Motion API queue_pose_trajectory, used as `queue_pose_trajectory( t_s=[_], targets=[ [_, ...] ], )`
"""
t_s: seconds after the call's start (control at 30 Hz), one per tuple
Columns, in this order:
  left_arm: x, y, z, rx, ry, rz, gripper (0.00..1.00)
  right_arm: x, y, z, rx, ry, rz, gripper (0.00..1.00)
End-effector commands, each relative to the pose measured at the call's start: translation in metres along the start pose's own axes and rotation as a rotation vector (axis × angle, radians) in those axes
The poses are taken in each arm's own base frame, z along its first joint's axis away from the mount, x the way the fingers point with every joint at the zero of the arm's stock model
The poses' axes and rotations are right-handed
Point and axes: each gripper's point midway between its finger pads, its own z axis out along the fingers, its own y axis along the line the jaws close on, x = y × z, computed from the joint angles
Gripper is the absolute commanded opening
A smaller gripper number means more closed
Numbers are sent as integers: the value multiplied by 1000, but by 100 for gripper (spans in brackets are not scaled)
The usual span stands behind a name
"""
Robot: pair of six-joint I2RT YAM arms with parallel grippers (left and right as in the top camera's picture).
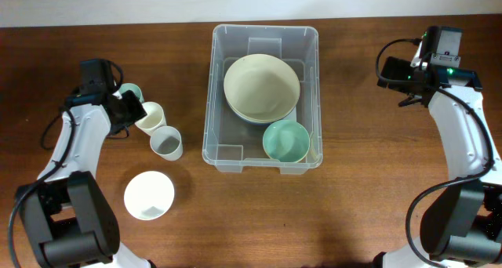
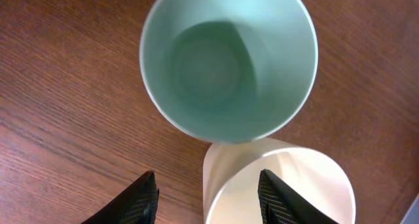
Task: Pack container
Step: 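Position the left gripper over the mint-green cup and grasp it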
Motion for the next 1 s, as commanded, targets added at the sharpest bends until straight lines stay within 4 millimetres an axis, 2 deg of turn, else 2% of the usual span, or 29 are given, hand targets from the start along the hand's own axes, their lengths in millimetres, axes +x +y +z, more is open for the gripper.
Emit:
queue_pose_trajectory(
  t_s=[0.0, 0.27, 0.6, 0.97],
  targets=[
    [0, 4, 5, 31, 13, -22, 50, -10, -2, -12, 5, -39, 13, 99],
    [-17, -2, 3, 131, -26, -46, 51, -10, -2, -12, 5, -39, 13, 99],
    [-41, -4, 4, 156, -120, -45, 52, -10, -2, -12, 5, -39, 13, 99],
    [-28, 7, 39, 127, -48, -123, 49, -10, -2, -12, 5, -39, 13, 99]
  ],
)
